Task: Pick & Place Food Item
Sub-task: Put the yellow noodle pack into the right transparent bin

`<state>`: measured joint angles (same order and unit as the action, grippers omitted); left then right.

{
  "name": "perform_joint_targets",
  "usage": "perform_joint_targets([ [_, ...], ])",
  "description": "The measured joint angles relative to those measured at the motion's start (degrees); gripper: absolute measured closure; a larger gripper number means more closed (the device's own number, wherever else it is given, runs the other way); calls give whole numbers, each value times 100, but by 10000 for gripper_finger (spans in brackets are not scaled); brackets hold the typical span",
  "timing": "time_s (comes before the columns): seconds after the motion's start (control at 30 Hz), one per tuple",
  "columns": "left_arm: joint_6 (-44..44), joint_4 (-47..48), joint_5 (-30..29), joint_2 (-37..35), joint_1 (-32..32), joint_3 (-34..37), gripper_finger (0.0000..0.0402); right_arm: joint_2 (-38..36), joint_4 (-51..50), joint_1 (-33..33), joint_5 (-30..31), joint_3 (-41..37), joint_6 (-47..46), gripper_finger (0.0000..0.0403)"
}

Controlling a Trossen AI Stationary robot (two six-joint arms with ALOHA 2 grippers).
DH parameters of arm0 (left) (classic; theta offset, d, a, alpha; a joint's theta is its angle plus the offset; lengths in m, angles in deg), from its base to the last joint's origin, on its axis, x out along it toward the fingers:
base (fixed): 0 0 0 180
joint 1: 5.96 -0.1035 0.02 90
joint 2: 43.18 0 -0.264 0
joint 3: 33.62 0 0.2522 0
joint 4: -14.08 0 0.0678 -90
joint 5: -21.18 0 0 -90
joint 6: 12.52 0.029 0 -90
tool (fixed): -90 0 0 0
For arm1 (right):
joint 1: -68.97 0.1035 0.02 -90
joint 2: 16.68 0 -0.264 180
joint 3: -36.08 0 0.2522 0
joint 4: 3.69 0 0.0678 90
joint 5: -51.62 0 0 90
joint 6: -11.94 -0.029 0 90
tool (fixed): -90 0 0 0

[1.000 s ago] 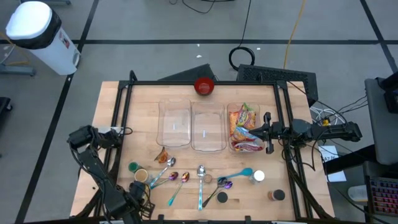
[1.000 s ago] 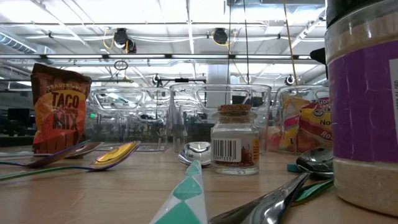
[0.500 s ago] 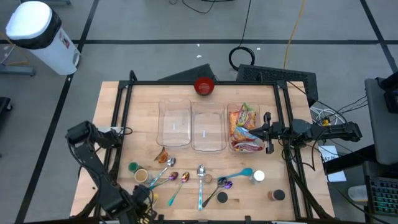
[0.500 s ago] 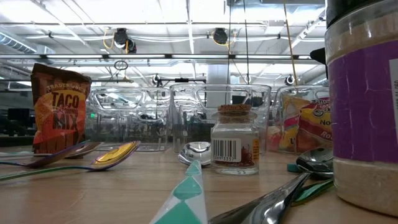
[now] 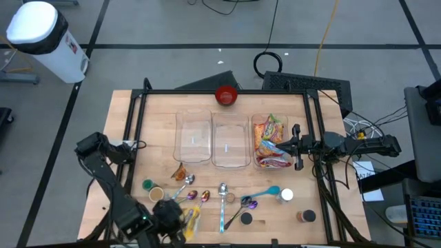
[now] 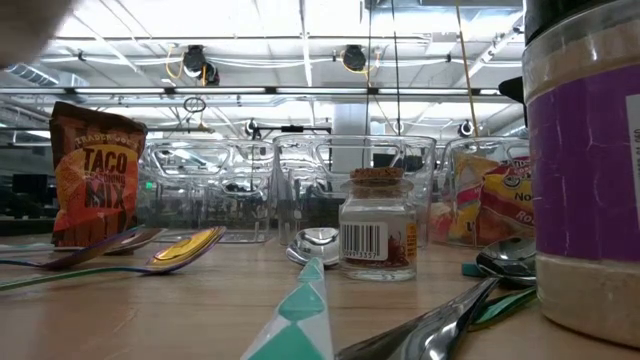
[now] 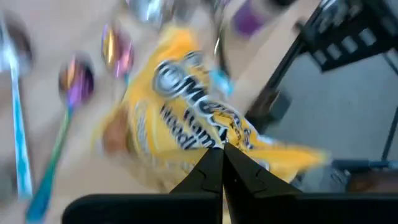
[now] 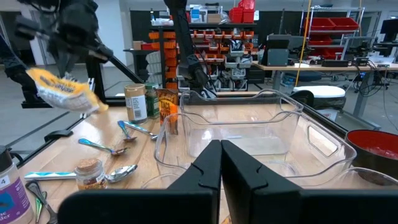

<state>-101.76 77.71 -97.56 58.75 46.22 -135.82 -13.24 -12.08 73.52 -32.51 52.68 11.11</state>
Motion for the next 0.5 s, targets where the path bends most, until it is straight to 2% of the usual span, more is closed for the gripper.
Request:
perform_joint_targets([
  [0.1, 756, 0, -175, 0, -305, -247, 400, 0, 1, 0, 0, -1, 0, 403],
  [0.5, 3910, -101, -129, 0, -1982, -788, 401, 0, -1, 0, 0, -1, -1, 403],
])
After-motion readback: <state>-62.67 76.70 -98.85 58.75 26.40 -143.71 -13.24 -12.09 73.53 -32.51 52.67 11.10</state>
